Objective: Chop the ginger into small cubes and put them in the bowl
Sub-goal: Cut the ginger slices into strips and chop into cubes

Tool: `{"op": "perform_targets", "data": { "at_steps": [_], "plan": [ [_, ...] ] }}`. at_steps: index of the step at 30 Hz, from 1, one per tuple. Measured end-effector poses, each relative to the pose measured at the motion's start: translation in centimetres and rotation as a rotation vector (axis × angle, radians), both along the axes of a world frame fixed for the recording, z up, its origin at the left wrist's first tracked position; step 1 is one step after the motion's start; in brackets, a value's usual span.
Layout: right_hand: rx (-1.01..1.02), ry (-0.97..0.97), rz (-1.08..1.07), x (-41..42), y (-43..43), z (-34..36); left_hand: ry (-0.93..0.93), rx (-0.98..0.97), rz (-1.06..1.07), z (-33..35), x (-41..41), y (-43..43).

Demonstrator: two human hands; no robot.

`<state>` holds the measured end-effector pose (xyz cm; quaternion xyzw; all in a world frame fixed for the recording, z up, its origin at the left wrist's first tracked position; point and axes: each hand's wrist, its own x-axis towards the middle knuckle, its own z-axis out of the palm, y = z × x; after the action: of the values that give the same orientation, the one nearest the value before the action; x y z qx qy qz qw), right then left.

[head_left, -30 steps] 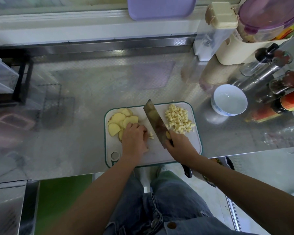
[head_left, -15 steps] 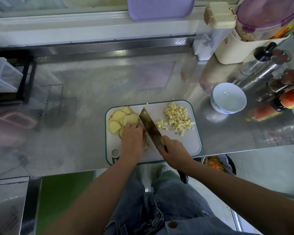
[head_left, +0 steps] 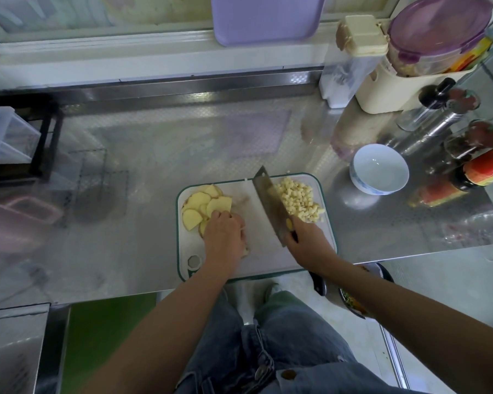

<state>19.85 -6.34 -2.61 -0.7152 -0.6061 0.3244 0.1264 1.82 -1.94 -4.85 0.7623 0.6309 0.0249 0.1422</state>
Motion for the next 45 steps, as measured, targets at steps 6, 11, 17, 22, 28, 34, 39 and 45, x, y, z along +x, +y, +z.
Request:
{"op": "perform_targets", "data": {
  "at_steps": [6, 11, 17, 22, 28, 34, 39, 45],
  "plan": [
    [-0.072, -0.022, -0.011, 0.4, -0.6, -1.2, 0.0, -0.002, -0.002, -0.1, -0.1, 0.3],
    [-0.062, -0.051, -0.118, 2.4, -0.3, -1.2, 0.003, 0.0, 0.001, 0.0, 0.1, 0.5],
    [-0.029, 0.031, 0.027, 0.0, -0.2, -1.6, 0.0, -0.006, -0.016, 0.0, 0.1, 1.0],
    [-0.064, 0.09, -0.19, 2.3, 0.3, -1.8, -0.1, -0.012, 0.004, 0.5, 0.1, 2.2],
    [-0.065, 0.323, -0.351, 3.2, 1.9, -1.0, -0.173, 0.061, -0.016, 1.1, 1.6, 6.3],
    [-0.1, 0.4, -0.458, 3.5, 2.6, -0.9, -0.087, -0.025, -0.029, 0.3, 3.5, 10.6],
    [-0.114, 0.413, -0.482, 4.5, 2.4, -1.0, -0.06, -0.056, -0.061, -0.8, 3.4, 12.2],
    [-0.068, 0.424, -0.524, 5.6, 2.9, -0.6, -0.324, -0.062, -0.206, -0.3, 5.7, 10.8]
  ]
}}
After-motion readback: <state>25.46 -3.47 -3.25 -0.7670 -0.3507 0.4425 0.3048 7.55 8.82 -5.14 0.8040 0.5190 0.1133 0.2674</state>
